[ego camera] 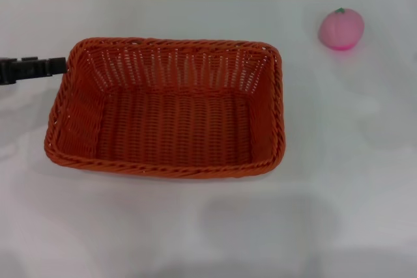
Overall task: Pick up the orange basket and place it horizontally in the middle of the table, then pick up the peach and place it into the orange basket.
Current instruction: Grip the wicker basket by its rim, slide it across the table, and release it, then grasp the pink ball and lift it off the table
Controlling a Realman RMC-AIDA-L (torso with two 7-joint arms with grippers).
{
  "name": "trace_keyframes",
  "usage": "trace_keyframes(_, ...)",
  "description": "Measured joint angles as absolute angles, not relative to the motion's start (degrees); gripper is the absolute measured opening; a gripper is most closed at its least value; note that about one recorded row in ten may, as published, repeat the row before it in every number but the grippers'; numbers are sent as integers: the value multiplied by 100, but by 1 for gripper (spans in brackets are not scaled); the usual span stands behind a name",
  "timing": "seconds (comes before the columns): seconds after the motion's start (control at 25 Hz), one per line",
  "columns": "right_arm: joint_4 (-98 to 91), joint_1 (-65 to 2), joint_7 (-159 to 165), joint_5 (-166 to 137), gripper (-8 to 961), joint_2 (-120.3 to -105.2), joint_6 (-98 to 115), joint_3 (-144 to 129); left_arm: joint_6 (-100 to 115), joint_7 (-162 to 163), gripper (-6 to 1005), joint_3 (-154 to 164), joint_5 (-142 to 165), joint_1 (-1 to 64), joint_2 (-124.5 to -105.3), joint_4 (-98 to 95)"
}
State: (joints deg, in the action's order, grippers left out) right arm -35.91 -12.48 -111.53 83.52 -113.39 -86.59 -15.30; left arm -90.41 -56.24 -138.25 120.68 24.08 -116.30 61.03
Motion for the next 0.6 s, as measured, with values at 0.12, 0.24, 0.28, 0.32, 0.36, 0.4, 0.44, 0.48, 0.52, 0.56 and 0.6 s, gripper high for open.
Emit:
trace_keyframes(0.12, -3984, -1431, -10550, 8000, 774, -11294, -8587, -1892, -9022, -6490, 875, -14169, 11546, 2128, -11781, 6111)
trace_keyframes(0.24, -4174, -1694, -10171, 7507, 775, -11266, -8516, -2112, -9017, -7406, 876, -14323, 10843, 1813, -11880, 6030)
trace_keyframes(0.28, -4196, -1827, -10069, 7301, 775, -11263, -8473, -2166, -9009, -7732, 877, -14326, 10566, 1707, -11892, 5933)
trace_keyframes(0.32, -4197, -1950, -9990, 7098, 775, -11263, -8387, -2194, -9011, -7962, 877, -14325, 10373, 1639, -11893, 5825)
trace_keyframes(0.36, -4198, -2029, -9943, 6950, 775, -11265, -8319, -2210, -9020, -8216, 877, -14328, 10147, 1579, -11890, 5660)
trace_keyframes(0.4, -4195, -2126, -9897, 6785, 776, -11279, -8221, -2227, -9036, -8408, 877, -14327, 9995, 1545, -11887, 5532)
trace_keyframes(0.44, -4186, -2198, -9871, 6645, 776, -11312, -8087, -2245, -9059, -8666, 877, -14331, 9828, 1515, -11883, 5364)
trace_keyframes(0.48, -4181, -2268, -9858, 6531, 776, -11360, -7926, -2275, -9075, -8959, 877, -14331, 9676, 1483, -11882, 5186)
trace_keyframes(0.52, -4181, -2306, -9853, 6450, 776, -11405, -7797, -2312, -9079, -9161, 876, -14326, 9589, 1465, -11884, 5079)
trace_keyframes(0.56, -4179, -2341, -9850, 6392, 777, -11443, -7638, -2373, -9081, -9391, 876, -14317, 9483, 1447, -11888, 4942)
trace_keyframes(0.6, -4165, -2377, -9844, 6352, 777, -11475, -7466, -2453, -9091, -9633, 876, -14305, 9370, 1431, -11893, 4787)
